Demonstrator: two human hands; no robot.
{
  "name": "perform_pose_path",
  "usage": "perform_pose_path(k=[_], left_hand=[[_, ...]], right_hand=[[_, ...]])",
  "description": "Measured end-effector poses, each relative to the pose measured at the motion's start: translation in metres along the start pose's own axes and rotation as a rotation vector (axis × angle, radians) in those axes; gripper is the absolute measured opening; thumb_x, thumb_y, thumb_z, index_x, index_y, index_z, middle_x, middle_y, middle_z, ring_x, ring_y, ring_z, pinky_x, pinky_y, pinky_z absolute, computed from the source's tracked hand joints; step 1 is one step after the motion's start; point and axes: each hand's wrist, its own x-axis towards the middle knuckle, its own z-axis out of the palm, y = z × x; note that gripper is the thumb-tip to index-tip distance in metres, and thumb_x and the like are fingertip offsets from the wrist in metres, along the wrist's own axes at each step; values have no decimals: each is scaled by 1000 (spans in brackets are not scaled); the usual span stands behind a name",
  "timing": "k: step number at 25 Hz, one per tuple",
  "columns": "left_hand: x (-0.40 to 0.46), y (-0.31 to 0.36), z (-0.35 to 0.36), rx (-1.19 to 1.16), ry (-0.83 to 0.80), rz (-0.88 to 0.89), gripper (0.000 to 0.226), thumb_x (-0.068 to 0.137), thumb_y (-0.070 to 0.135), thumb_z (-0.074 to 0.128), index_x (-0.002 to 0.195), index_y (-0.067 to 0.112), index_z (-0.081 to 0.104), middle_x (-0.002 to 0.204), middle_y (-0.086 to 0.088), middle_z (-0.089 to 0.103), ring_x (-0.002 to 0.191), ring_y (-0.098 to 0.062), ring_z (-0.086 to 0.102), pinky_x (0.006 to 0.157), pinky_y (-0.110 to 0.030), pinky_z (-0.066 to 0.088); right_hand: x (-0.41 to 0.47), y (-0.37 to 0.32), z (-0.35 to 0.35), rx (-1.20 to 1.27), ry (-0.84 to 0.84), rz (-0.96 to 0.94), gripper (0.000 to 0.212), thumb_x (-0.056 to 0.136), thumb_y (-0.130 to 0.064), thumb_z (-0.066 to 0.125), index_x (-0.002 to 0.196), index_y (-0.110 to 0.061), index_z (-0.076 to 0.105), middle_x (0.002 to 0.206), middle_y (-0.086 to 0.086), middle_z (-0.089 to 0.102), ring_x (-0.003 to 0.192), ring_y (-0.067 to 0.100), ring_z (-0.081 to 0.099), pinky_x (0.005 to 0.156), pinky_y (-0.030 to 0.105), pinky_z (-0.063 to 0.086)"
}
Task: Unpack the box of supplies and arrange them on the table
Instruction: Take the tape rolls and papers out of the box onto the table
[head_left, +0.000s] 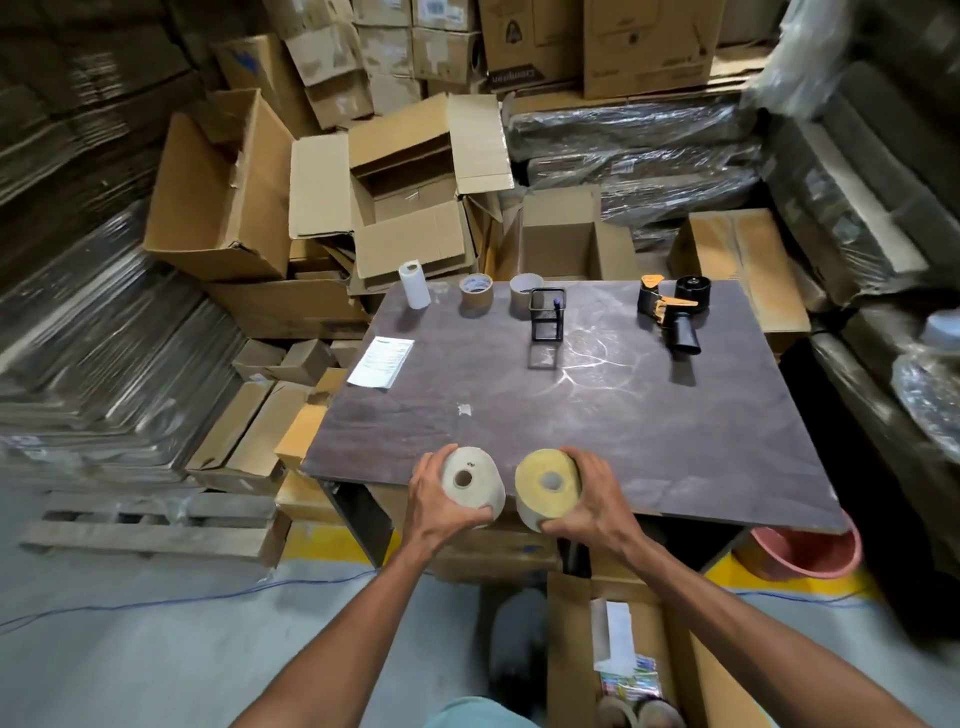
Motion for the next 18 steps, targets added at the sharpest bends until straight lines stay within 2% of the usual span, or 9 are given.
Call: perform_pose_path(k=[4,8,10,18], left_hand=[[47,-27,-23,3,3,13,99,41,39,89,132,30,52,116,8,49,109,-15,49,87,-30,48],[84,-52,-38,2,-8,-9,100,42,36,89,134,29,51,118,7,48,111,-13,46,90,-29,47],[100,-63,-44,4,-9,-13,101,40,37,88,134,27,52,118,6,49,112,-14,47,91,-30,47],[143,-96,-57,30,-23,-95,102,38,40,84,133,25,52,118,3,49,113,-18,46,88,-30,45]], right_hand=[[43,-21,29,20,-3,16,97,44,-43,88,130,-30,45,120,-6,51,113,13,45,87,24,42],[80,-33,50,23,-8,28,101,44,-39,90,134,-23,47,123,-5,51,117,14,45,95,27,42],[96,-39,58,14,-29,28,102,44,-38,90,135,-21,47,122,-5,51,117,14,44,94,26,40],[145,-48,98,6,-92,64,105,46,-41,89,138,-21,44,122,-9,49,116,14,42,92,22,38]])
